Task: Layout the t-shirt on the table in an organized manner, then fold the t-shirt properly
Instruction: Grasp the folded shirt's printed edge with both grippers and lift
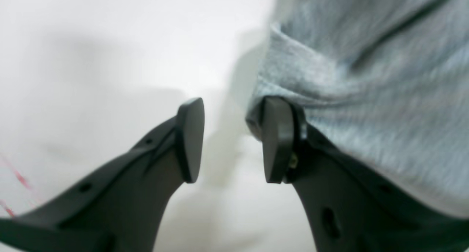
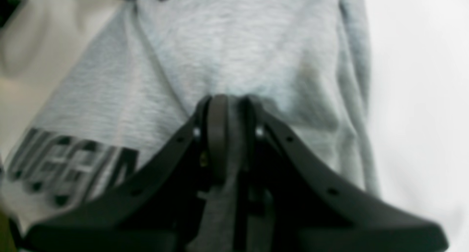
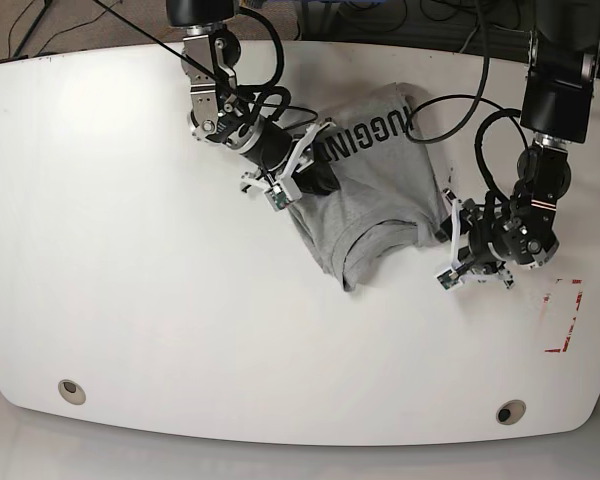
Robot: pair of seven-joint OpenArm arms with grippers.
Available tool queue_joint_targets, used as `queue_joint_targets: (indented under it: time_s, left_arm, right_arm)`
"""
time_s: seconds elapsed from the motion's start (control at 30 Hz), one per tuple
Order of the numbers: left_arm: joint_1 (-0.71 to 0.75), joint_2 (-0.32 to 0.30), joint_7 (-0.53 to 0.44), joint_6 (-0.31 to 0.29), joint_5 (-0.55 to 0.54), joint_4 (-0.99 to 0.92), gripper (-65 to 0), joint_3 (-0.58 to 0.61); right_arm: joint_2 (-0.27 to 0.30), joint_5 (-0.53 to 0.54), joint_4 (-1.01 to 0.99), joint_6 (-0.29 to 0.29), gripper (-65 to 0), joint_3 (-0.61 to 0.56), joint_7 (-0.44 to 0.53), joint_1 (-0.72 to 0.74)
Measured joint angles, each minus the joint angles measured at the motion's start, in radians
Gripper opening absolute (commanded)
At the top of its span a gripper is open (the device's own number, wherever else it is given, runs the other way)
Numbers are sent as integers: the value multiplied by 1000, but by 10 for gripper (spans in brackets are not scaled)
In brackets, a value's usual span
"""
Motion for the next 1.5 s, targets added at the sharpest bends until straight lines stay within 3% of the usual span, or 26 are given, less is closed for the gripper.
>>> queue_joint_targets:
  time_s: [0.2, 0.47, 0.63, 1.07, 1.17, 1.37, 1.5]
  left_arm:
    - [-60, 24, 13, 1, 1, 58, -424, -29]
    - [-16, 44, 121, 5, 2, 268, -424, -156]
    - [107, 75, 202, 4, 7, 414, -424, -220]
    - [463, 174, 214, 0, 7, 554, -425, -259]
    - [495, 185, 211, 1, 9, 553, -425, -260]
    - [534, 187, 102, 2, 5, 506, -425, -260]
    - [532, 163, 85, 1, 4, 435, -425, -253]
  right_arm:
    - [-3, 6, 126, -1, -564, -1, -70, 16]
    - [5, 3, 234, 0, -564, 5, -152, 18]
    - [5, 4, 248, 5, -566, 5, -162, 5]
    - [8, -6, 167, 7, -568, 6, -163, -9]
    - [12, -5, 120, 7, -569, 6, -150, -7]
    - [33, 6, -12, 6, -569, 5, -19, -8]
    - [36, 17, -80, 5, -569, 7, 67, -10]
